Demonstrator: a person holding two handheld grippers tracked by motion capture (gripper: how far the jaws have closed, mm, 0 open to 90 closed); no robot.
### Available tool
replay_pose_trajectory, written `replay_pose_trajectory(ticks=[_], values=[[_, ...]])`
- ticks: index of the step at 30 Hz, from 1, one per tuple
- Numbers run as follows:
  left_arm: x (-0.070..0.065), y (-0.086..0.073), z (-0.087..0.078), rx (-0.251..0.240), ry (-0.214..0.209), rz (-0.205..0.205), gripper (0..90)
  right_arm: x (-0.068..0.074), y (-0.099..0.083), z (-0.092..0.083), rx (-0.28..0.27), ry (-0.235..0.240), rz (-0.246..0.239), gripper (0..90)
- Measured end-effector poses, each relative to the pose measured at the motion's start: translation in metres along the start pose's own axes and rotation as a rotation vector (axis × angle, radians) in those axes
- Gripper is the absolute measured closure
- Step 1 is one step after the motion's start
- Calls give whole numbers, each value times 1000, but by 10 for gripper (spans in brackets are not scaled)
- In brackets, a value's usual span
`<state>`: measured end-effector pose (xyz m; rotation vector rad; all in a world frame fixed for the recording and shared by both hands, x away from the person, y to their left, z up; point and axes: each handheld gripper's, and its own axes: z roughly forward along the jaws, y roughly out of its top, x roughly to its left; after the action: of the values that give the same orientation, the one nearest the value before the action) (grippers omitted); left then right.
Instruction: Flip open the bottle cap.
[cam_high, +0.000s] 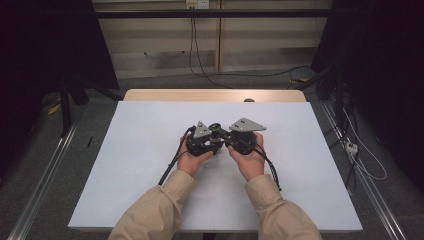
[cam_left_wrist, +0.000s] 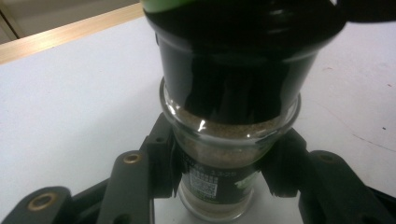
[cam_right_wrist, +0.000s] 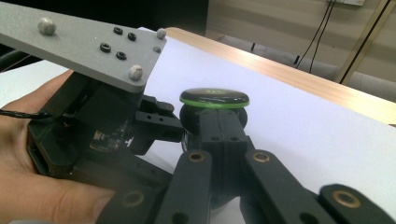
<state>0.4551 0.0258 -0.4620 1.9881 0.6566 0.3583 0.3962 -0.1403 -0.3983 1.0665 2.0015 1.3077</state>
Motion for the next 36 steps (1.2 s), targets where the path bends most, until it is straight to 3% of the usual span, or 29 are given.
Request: replay_pose_trajectory(ticks=[36], values=[[0,0,0,4,2,4,534,0,9,4,-24,6,-13,900]])
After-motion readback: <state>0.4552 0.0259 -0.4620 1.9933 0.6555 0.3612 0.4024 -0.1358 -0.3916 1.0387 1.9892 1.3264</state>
